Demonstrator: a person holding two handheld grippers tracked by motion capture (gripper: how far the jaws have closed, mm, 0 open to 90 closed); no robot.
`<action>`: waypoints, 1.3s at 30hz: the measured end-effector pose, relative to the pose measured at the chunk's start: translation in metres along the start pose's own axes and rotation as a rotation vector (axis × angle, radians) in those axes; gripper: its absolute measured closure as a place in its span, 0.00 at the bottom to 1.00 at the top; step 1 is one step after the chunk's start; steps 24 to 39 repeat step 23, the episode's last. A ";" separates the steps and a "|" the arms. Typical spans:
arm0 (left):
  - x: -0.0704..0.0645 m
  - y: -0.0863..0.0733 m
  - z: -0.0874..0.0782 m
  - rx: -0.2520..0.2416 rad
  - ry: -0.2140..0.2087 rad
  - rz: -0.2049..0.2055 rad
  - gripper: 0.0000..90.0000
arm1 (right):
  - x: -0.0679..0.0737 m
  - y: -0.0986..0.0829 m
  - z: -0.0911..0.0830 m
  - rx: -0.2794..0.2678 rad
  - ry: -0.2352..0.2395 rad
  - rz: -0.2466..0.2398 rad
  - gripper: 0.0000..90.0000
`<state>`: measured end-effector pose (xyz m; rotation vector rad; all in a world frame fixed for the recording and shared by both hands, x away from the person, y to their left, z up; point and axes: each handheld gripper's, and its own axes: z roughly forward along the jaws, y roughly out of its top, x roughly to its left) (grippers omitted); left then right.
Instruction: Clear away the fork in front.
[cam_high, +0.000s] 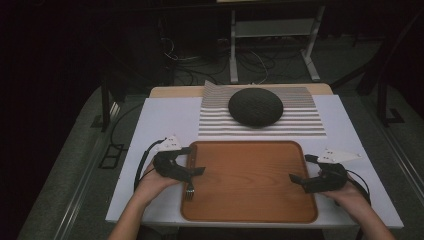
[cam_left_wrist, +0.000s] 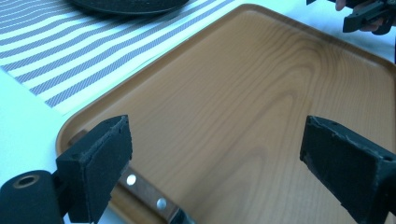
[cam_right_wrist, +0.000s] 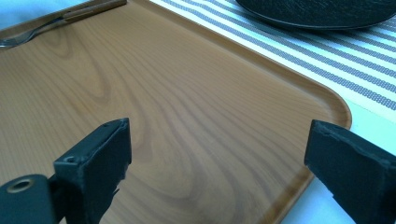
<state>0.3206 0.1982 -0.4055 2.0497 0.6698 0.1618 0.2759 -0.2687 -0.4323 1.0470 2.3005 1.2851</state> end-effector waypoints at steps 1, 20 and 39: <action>0.000 -0.002 -0.002 0.001 0.004 -0.002 0.08 | 0.000 0.000 0.000 0.000 0.000 0.000 0.08; 0.003 -0.015 -0.010 0.017 0.035 0.009 0.00 | 0.000 -0.001 0.000 0.001 0.001 0.002 0.08; 0.003 -0.015 -0.010 0.019 0.038 0.012 0.00 | -0.001 -0.001 -0.001 0.001 -0.001 0.004 0.08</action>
